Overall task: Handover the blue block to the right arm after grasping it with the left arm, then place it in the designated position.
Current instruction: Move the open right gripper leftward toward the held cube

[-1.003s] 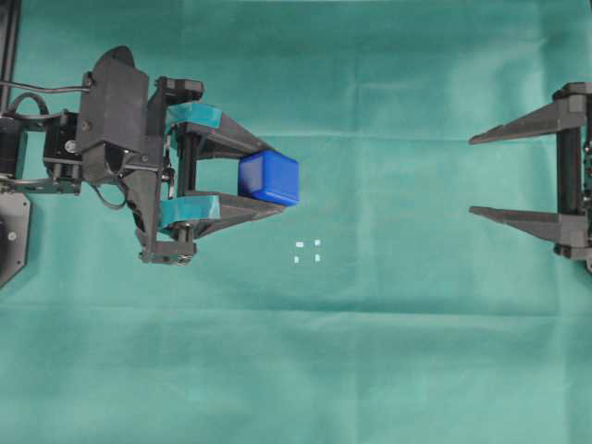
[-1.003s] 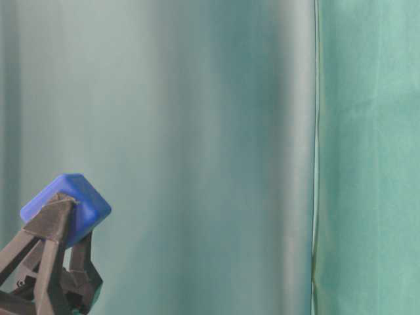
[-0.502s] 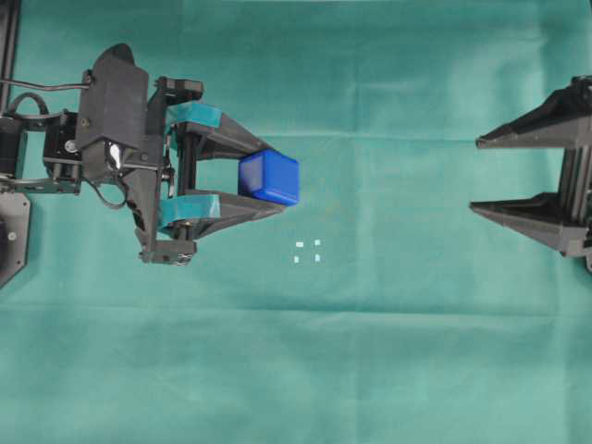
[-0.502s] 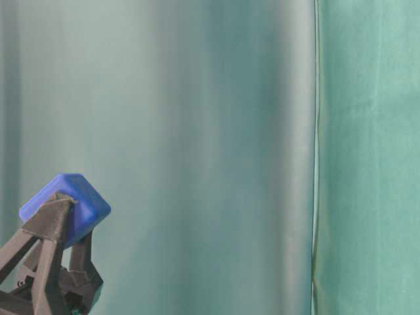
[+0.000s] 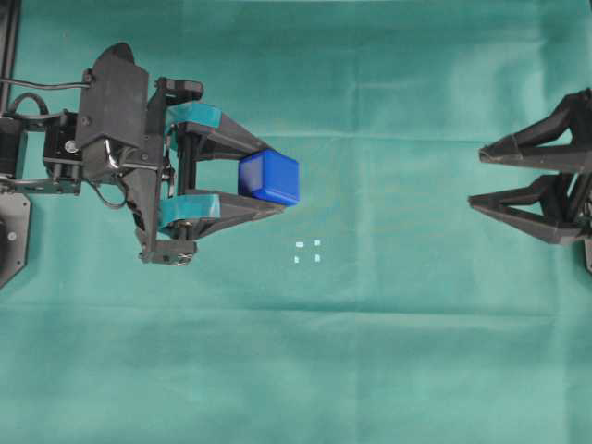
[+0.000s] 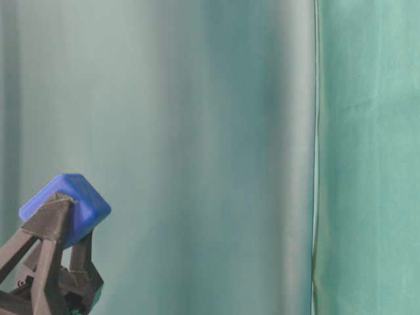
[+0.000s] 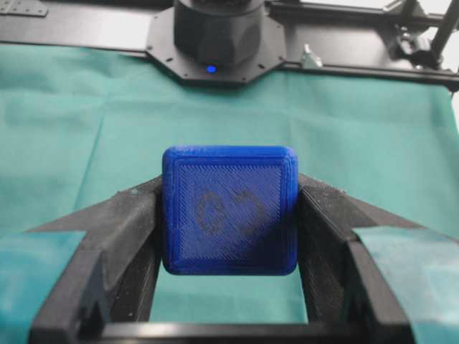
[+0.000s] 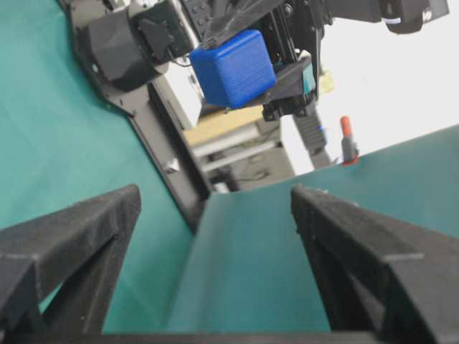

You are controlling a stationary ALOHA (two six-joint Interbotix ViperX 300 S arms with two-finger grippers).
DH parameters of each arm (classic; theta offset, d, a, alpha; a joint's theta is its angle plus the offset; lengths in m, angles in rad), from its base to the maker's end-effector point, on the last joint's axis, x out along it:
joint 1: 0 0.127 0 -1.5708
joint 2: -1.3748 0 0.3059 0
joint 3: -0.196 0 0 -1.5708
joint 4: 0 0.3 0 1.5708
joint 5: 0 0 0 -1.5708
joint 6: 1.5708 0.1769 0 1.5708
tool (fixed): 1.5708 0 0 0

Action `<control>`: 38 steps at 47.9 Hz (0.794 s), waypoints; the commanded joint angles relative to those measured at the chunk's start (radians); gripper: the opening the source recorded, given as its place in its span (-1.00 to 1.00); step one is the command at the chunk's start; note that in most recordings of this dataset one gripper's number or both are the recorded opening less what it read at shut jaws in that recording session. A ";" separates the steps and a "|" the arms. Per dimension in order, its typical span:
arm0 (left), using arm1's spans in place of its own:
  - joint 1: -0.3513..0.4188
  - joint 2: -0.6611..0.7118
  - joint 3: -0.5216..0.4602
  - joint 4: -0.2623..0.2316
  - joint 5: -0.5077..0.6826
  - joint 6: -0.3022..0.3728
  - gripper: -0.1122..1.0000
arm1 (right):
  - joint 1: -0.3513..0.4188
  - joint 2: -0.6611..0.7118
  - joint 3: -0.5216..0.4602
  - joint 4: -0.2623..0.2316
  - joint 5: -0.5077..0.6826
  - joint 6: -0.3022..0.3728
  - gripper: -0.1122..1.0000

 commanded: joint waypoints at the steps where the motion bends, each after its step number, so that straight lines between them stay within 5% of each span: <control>1: 0.003 -0.018 -0.011 -0.002 -0.011 0.000 0.04 | 0.000 0.009 -0.025 -0.034 0.000 -0.020 0.87; 38: 0.003 -0.018 -0.012 -0.002 -0.009 0.000 0.04 | 0.000 0.012 -0.026 -0.044 0.000 -0.028 0.87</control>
